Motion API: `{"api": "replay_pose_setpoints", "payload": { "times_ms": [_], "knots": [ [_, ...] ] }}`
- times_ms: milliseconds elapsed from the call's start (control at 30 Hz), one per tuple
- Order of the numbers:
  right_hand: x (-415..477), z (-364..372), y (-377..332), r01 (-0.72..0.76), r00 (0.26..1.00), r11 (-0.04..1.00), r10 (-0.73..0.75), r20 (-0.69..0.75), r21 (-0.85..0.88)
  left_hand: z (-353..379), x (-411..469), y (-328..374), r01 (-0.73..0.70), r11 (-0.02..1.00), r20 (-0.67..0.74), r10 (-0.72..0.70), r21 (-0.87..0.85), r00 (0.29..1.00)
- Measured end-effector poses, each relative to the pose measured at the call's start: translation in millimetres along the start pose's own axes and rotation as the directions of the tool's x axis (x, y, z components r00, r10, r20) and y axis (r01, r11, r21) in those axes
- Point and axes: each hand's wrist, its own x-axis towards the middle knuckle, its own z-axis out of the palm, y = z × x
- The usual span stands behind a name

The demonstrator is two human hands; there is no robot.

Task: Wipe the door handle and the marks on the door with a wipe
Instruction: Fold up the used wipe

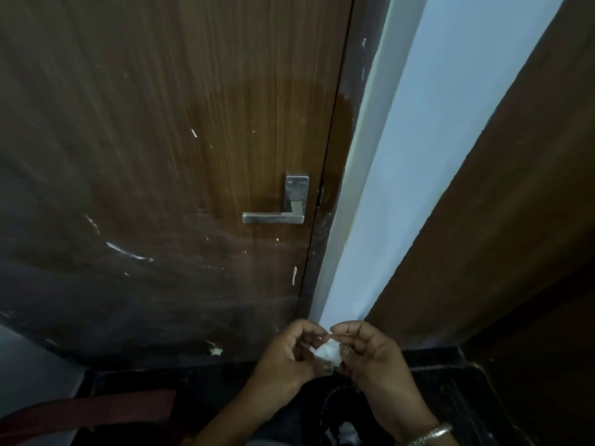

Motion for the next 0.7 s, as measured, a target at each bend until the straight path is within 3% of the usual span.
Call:
{"api": "replay_pose_setpoints", "payload": {
  "times_ms": [67,133,367,567,700],
  "knots": [
    [-4,-12,2,0.003,0.996,1.0,-0.002,-0.091,0.013,11,4,-9,0.019,1.0,-0.099,-0.018,0.007,0.995],
    [-9,-23,5,0.018,0.984,1.0,-0.016,-0.176,0.008,20,10,-14,0.038,0.999,-0.11,-0.036,0.011,0.993],
    [-35,-61,26,-0.002,0.94,0.996,-0.029,-0.339,-0.09,63,17,-30,0.104,0.993,0.096,-0.11,0.063,0.989],
    [-55,-84,57,-0.083,0.902,0.997,0.072,-0.425,-0.008,93,20,-48,0.125,0.978,0.282,-0.169,0.165,0.944],
    [-59,-103,76,-0.162,0.86,0.985,0.11,-0.498,-0.063,106,25,-65,0.218,0.937,0.294,-0.297,0.272,0.909]
  ]
}}
